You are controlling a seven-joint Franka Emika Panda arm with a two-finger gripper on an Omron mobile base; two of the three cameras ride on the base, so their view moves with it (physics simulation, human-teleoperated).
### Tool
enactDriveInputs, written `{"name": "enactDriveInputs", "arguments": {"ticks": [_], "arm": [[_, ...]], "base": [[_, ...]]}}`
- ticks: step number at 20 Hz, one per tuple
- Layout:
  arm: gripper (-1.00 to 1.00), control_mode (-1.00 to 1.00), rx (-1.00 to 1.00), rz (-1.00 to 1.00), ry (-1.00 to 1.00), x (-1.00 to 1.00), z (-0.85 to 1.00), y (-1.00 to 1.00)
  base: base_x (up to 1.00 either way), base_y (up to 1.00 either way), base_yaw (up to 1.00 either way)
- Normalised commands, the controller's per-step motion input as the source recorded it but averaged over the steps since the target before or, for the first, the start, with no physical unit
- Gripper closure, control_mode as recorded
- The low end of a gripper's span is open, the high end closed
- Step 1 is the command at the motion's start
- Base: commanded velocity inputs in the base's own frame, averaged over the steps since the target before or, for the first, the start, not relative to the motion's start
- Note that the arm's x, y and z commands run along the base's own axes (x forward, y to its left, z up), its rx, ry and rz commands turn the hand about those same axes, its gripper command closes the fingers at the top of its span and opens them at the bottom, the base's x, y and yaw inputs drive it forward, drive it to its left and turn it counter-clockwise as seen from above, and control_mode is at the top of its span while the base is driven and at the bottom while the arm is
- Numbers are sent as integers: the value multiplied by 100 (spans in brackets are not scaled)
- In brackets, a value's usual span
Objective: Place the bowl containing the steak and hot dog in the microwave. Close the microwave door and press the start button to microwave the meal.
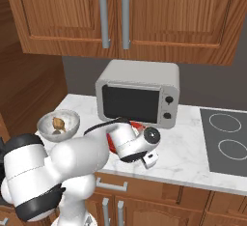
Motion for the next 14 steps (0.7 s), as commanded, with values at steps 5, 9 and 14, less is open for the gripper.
{"name": "enactDriveInputs", "arguments": {"ticks": [5, 9, 14], "arm": [[100, -100, 0, 0, -5, -35, 68, 0], [100, -100, 0, 0, -18, -44, 78, 0], [100, -100, 0, 2, -22, -61, 81, 7]], "base": [[0, 0, 0], [0, 0, 0], [0, 0, 0]]}}
